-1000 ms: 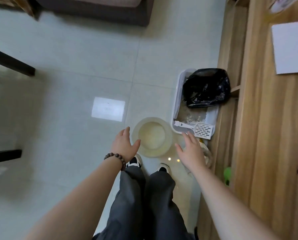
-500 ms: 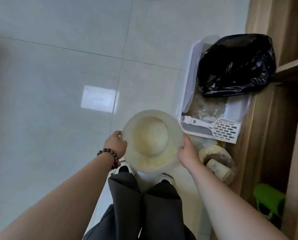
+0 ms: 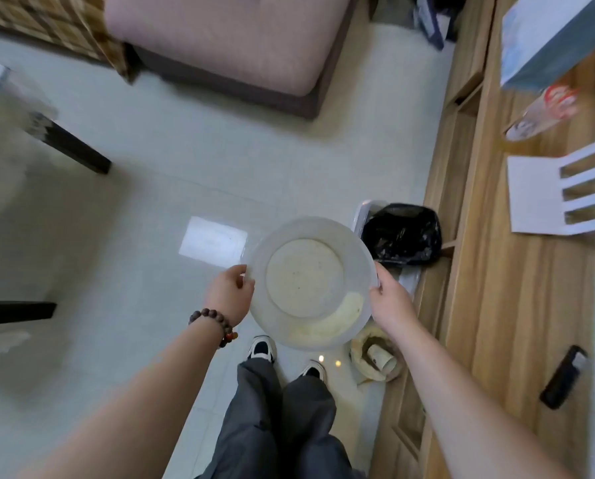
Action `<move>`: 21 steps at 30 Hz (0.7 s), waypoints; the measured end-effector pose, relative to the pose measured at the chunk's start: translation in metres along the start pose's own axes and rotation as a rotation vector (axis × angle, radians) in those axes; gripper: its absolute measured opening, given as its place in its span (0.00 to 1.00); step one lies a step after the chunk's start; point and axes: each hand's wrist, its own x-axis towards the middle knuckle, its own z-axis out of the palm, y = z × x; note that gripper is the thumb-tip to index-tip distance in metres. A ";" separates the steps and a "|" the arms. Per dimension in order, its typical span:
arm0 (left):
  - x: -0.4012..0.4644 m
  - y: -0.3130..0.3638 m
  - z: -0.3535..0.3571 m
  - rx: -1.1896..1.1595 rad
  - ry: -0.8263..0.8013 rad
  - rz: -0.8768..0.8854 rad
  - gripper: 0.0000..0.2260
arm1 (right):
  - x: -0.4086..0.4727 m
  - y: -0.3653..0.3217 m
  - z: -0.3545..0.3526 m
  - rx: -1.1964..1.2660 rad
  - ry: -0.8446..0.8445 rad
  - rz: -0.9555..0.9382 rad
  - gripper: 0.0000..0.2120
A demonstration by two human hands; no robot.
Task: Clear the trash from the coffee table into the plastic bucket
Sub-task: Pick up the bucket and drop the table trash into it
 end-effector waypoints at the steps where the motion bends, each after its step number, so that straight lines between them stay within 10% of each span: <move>1: -0.017 0.012 -0.016 -0.020 0.014 0.018 0.13 | -0.015 -0.019 -0.014 -0.009 -0.004 -0.032 0.23; 21: -0.196 -0.021 -0.170 -0.351 0.555 -0.086 0.14 | -0.131 -0.219 0.005 -0.290 -0.221 -0.603 0.15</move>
